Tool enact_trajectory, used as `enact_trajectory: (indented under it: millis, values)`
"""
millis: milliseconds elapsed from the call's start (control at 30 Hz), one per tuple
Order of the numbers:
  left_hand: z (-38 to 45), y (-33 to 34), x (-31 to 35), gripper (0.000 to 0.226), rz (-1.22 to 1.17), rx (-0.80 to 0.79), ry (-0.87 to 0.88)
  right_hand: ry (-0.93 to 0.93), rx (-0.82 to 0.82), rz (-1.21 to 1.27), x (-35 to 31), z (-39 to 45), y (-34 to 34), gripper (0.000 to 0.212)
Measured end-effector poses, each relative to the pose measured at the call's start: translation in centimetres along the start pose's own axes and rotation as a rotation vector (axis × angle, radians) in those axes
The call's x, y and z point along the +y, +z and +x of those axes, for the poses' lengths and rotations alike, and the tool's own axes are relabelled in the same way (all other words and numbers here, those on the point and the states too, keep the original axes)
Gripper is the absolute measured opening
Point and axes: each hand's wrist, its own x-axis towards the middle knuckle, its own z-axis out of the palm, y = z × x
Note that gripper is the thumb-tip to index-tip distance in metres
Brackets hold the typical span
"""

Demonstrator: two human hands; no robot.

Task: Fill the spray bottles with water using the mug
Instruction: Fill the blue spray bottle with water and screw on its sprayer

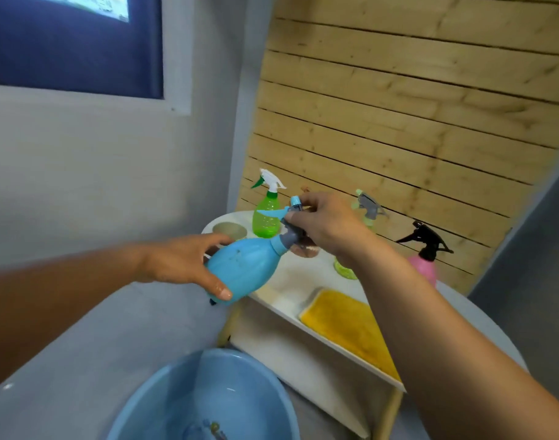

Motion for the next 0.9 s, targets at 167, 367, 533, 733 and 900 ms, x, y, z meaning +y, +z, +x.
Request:
enact_trajectory:
  millis: [167,367,533,733,900]
  values:
    - [-3.1,-1.7,-2.4,0.084,0.007,-0.028,-0.064,0.056,-0.111,0.025,1.3,-1.1,3.4,0.018]
    - [-6.4,-1.9,-4.4,0.076,-0.057,-0.023,-0.147,0.169,-0.285,0.155,2.8,-2.9,6.8,0.028]
    - [-8.2,0.3,-6.3,0.079,-0.178,-0.054,-0.207,0.245,-0.347,0.197,4.5,-4.2,8.7,0.032]
    - [-9.4,3.2,-8.6,0.094,-0.447,-0.049,-0.326,0.327,-0.381,0.225,7.4,-5.2,9.8,0.028]
    - [-10.2,4.2,-10.1,0.089,-0.622,-0.027,-0.354,0.348,-0.401,0.265,8.7,-5.0,10.6,0.034]
